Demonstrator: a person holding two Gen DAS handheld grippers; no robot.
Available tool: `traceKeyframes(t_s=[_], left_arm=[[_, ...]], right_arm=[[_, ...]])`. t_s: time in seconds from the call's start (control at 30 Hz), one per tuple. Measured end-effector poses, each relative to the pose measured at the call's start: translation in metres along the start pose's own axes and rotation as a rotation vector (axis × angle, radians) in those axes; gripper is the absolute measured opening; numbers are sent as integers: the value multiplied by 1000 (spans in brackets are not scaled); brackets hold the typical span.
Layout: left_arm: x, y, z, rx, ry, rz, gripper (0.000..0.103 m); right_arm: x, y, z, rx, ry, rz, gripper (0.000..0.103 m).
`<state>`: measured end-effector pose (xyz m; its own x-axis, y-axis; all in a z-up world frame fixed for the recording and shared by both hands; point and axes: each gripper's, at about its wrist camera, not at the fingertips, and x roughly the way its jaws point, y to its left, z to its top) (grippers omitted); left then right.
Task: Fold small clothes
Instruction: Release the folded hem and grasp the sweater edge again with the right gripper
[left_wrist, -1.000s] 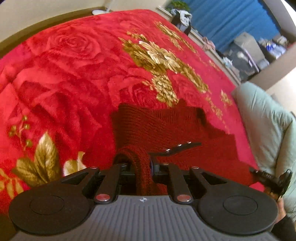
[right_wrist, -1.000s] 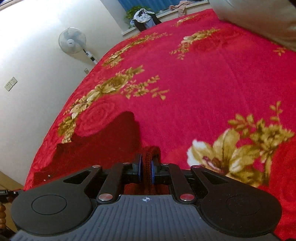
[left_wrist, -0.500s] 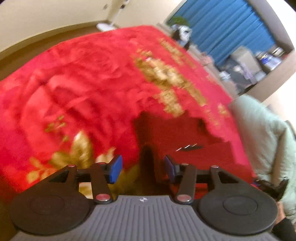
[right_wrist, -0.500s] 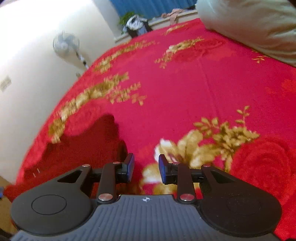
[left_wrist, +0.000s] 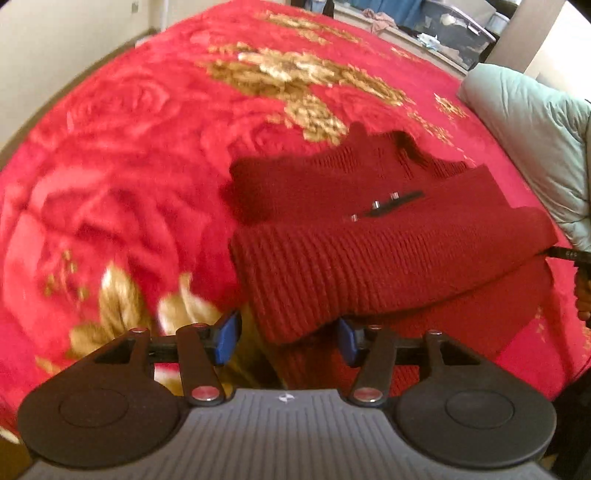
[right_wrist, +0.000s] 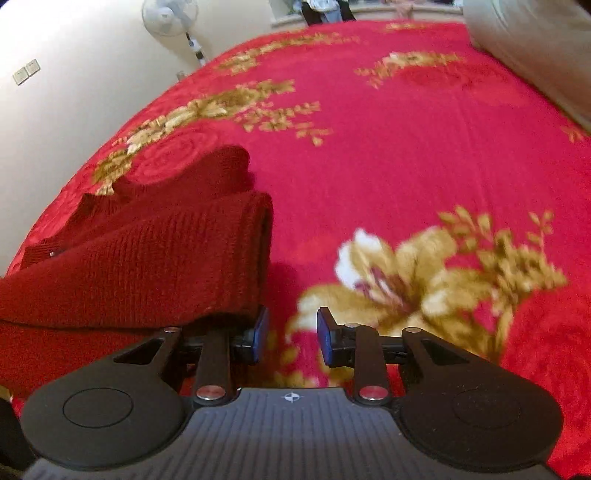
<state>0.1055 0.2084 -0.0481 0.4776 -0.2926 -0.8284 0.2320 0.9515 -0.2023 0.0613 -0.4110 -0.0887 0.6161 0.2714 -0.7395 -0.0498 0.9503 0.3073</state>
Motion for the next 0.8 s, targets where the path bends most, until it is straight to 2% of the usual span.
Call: traceKeyframes(t_s=[0.1, 0.17, 0.3, 0.33, 0.43, 0.47, 0.5, 0.53, 0.6, 0.7, 0.8], left_arm=[[5, -3, 9, 11, -13, 11, 64], [5, -5, 17, 16, -32, 20, 64], [2, -4, 37, -40, -83, -14, 64], [-1, 0, 44, -85, -116, -32, 63], [-24, 26, 56, -316, -314, -118, 63], [-30, 36, 57, -383, -358, -126, 63], [-31, 44, 56, -425, -367, -122, 63], [-30, 48, 55, -445, -351, -100, 63], [-24, 48, 54, -414, -291, -49, 63], [-25, 49, 48, -365, -258, -38, 68], [-26, 54, 37, -326, -201, 9, 69]], right_arm=[[-2, -1, 12, 17, -56, 15, 31], [-5, -4, 20, 42, -95, 61, 36], [0, -2, 28, 48, -104, 118, 38], [4, 0, 31, 42, -108, 117, 38], [12, 3, 40, 73, -139, 133, 38], [14, 2, 44, 99, -158, 136, 38], [15, 1, 47, 123, -173, 139, 38], [18, 0, 49, 147, -184, 141, 38], [26, -1, 51, 174, -184, 125, 38], [35, 3, 49, 148, -159, 99, 38], [34, 6, 49, 129, -152, 92, 38]])
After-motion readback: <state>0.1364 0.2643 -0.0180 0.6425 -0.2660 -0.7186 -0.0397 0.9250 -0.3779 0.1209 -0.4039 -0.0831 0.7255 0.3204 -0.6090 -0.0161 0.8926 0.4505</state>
